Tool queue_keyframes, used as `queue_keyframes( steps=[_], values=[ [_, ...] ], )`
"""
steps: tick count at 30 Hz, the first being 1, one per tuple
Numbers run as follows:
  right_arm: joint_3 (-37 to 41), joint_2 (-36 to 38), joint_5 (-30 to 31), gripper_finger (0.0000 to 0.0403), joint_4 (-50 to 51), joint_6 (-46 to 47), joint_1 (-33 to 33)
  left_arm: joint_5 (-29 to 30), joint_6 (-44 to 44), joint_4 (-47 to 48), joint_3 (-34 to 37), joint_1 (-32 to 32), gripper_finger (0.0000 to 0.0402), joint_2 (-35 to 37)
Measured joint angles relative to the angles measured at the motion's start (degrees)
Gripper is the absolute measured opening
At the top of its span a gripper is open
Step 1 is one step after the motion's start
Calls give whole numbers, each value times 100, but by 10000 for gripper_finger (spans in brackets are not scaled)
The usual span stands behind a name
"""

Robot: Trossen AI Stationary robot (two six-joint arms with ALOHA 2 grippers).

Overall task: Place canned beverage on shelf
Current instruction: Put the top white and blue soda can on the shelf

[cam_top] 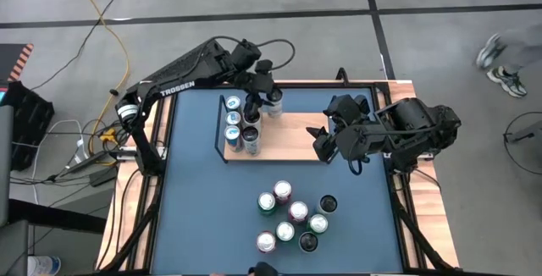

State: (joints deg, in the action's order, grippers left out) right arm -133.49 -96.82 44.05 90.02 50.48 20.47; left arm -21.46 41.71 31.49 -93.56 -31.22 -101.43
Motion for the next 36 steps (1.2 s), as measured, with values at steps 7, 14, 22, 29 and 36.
queue_keyframes(
  steps=[7,14,22,29,36],
  values=[
    [0,0,0,302,0,-1,0,47,-157,-36,0,31,245,0],
    [0,0,0,301,-2,-53,0,-42,-377,-124,-14,82,245,-71],
    [0,0,0,301,0,-103,0,-54,-305,-125,-66,159,245,-179],
    [0,0,0,301,-2,-109,0,42,-240,-159,-79,149,245,-272],
    [0,0,-2,301,-1,-147,0,109,-314,-139,-74,155,245,-367]
  ],
)
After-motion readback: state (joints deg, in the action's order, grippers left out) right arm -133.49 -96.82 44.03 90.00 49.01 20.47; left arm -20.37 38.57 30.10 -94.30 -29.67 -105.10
